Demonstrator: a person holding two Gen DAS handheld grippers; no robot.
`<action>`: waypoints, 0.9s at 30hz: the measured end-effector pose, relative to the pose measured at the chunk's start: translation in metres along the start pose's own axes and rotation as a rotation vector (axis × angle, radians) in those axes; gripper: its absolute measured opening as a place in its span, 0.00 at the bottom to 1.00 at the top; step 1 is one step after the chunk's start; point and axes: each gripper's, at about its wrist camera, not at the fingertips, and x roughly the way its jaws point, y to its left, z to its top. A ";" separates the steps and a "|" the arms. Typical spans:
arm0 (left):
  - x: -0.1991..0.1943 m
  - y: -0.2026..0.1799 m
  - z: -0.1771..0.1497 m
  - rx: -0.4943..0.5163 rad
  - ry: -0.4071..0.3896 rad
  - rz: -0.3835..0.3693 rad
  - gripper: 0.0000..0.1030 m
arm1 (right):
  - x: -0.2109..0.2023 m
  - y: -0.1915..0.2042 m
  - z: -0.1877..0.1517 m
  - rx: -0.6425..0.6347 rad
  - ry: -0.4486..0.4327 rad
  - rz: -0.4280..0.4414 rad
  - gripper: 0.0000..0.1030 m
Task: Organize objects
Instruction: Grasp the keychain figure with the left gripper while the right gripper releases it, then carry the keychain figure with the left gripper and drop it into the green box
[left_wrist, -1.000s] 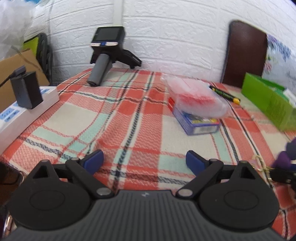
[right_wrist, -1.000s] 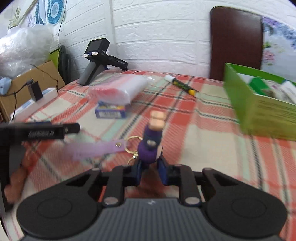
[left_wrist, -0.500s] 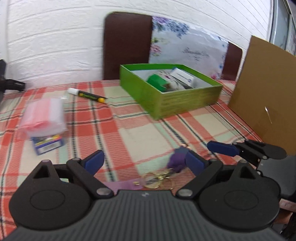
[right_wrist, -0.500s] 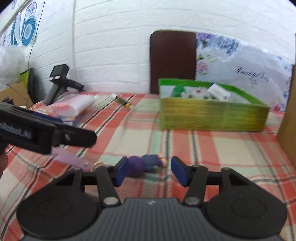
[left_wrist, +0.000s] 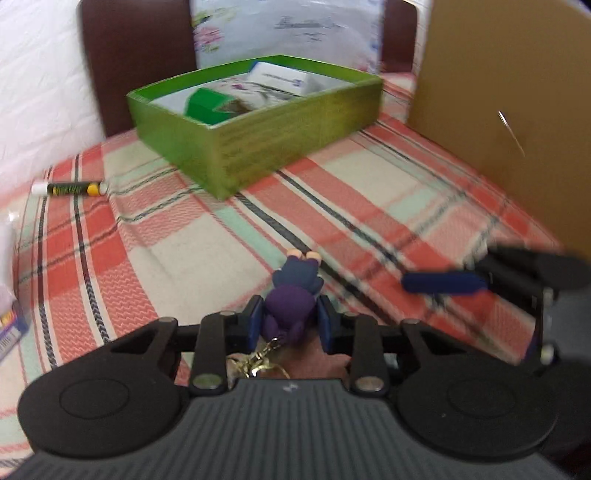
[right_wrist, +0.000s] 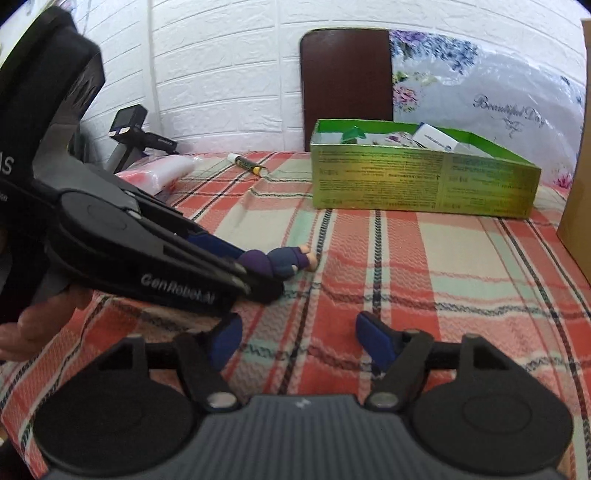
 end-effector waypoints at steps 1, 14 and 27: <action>0.001 0.009 0.005 -0.063 -0.003 0.012 0.32 | 0.000 0.001 0.001 -0.004 -0.002 -0.001 0.69; 0.007 0.076 0.031 -0.428 0.132 -0.037 0.32 | 0.057 0.045 0.040 -0.055 0.001 0.174 0.75; -0.024 0.062 0.038 -0.425 0.016 -0.081 0.31 | 0.035 0.058 0.042 -0.180 -0.154 0.005 0.08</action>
